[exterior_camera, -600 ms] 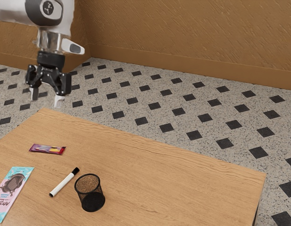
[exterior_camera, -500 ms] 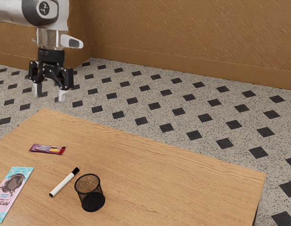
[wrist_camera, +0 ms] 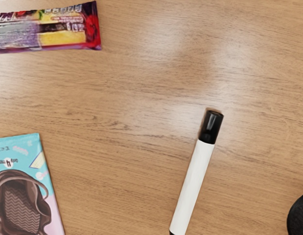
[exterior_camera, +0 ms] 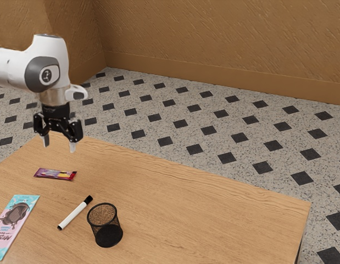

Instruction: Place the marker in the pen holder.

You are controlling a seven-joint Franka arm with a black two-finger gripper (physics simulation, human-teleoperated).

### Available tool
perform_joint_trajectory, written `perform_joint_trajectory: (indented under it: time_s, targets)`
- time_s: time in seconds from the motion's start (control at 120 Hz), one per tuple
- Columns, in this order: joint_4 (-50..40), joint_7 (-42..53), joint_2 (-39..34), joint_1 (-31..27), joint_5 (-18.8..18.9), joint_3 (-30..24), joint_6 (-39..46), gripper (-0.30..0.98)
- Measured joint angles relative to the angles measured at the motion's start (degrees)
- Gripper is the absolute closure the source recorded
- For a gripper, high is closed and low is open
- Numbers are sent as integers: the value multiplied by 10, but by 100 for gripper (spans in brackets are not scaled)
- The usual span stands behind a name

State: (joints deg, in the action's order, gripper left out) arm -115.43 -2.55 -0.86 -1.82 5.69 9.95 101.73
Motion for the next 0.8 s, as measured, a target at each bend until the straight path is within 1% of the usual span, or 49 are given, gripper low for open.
perform_joint_trajectory:
  time_s: [0.2, 0.317, 0.417, 0.558, 0.8]
  targets:
    - [-79, -5, 19, -1, 1, 12, 135, 0]
    - [-122, -7, 18, 10, 1, 21, 192, 0]
    - [-157, -7, 15, 20, 2, 22, 232, 0]
    - [-199, 13, 10, 40, 20, 24, 286, 0]
    - [-238, 59, 22, 80, 28, 34, 346, 0]
